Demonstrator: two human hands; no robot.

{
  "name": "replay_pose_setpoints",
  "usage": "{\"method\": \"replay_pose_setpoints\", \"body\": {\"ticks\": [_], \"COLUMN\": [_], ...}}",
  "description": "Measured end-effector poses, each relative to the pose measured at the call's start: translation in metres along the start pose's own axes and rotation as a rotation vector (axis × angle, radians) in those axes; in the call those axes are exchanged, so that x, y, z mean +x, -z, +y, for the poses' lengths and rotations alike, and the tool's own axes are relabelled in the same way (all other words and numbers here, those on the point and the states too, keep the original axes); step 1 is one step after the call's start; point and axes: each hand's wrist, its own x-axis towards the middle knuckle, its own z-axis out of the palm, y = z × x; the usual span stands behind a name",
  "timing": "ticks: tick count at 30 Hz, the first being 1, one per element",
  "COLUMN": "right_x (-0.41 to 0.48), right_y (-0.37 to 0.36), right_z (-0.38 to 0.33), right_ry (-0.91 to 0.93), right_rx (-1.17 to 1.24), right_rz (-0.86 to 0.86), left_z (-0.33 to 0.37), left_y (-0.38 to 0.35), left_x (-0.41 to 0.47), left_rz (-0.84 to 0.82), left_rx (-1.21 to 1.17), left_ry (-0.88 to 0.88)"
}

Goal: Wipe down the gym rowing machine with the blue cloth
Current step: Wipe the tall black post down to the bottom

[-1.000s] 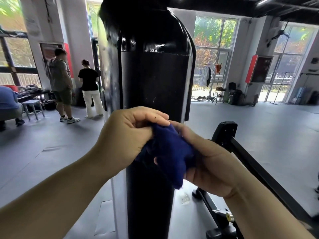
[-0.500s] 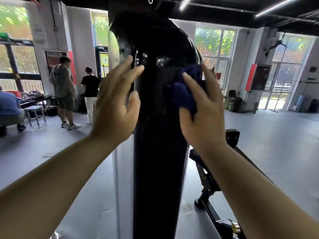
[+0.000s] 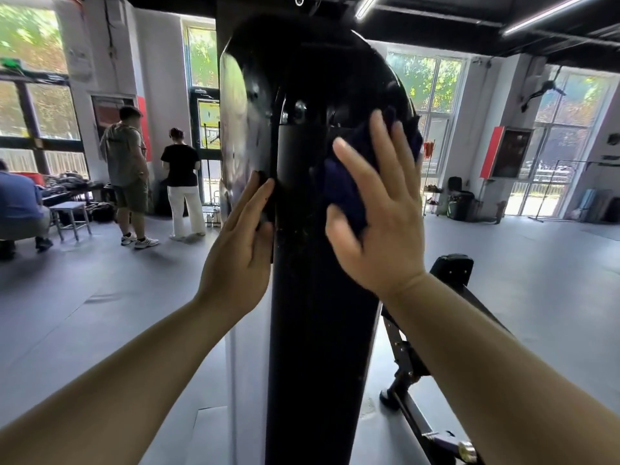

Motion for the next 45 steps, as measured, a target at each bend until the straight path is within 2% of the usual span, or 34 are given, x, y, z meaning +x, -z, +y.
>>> {"method": "replay_pose_setpoints", "body": {"ticks": [4, 6, 8, 11, 13, 14, 16, 19, 21, 23, 25, 27, 29, 30, 33, 35, 37, 40, 41, 43, 45], "right_x": [-0.101, -0.113, -0.071, 0.019, 0.036, 0.023, -0.035, -0.112, -0.107, -0.069, -0.017, 0.019, 0.020, 0.006, -0.058, -0.072, -0.041, 0.041, 0.059, 0.054, 0.004], "right_y": [-0.005, -0.001, 0.001, 0.000, -0.006, -0.009, -0.014, -0.008, -0.006, -0.006, -0.008, -0.010, -0.013, -0.014, -0.017, -0.016, -0.013, -0.001, 0.002, -0.003, -0.012], "right_z": [-0.008, -0.005, -0.005, -0.008, -0.013, -0.014, -0.014, -0.007, 0.001, -0.002, -0.014, -0.028, -0.039, -0.042, -0.053, -0.052, -0.047, -0.045, -0.045, -0.049, -0.054], "right_ry": [0.167, 0.262, 0.296, 0.226, 0.262, 0.308, 0.452, 0.734, 0.838, 0.776, 0.559, 0.389, 0.344, 0.357, 0.523, 0.664, 0.695, 0.481, 0.424, 0.390, 0.442], "right_rx": [-0.143, -0.200, -0.216, -0.227, -0.205, -0.196, -0.196, -0.195, -0.200, -0.204, -0.237, -0.299, -0.337, -0.349, -0.399, -0.427, -0.428, -0.519, -0.572, -0.633, -0.583], "right_rz": [-0.252, -0.319, -0.250, -0.050, -0.037, -0.090, -0.299, -0.663, -0.715, -0.595, -0.398, -0.294, -0.332, -0.411, -0.815, -0.976, -0.887, -0.549, -0.484, -0.472, -0.575], "left_z": [-0.010, -0.013, -0.014, -0.016, -0.019, -0.021, -0.025, -0.029, -0.028, -0.027, -0.027, -0.027, -0.029, -0.029, -0.030, -0.028, -0.028, -0.029, -0.028, -0.027, -0.027], "left_y": [0.009, 0.007, 0.002, -0.004, -0.005, -0.004, -0.001, 0.000, -0.001, -0.003, -0.004, -0.005, -0.005, -0.006, -0.008, -0.009, -0.010, -0.012, -0.012, -0.013, -0.017], "left_x": [-0.007, -0.015, -0.023, -0.034, -0.040, -0.043, -0.051, -0.064, -0.071, -0.072, -0.072, -0.071, -0.073, -0.074, -0.079, -0.083, -0.087, -0.096, -0.097, -0.098, -0.100], "left_rz": [-0.016, -0.042, -0.061, -0.055, -0.035, -0.022, 0.002, -0.056, -0.070, -0.070, -0.034, 0.003, 0.005, 0.008, 0.025, 0.030, 0.029, 0.035, 0.047, 0.075, 0.108], "left_rx": [-0.066, -0.077, -0.049, 0.021, -0.004, -0.059, -0.209, -0.230, -0.200, -0.179, -0.180, -0.206, -0.224, -0.230, -0.314, -0.380, -0.404, -0.411, -0.433, -0.485, -0.545], "left_ry": [0.060, 0.086, 0.096, 0.131, 0.205, 0.265, 0.403, 0.483, 0.466, 0.451, 0.458, 0.509, 0.543, 0.548, 0.590, 0.626, 0.638, 0.648, 0.663, 0.691, 0.725]}}
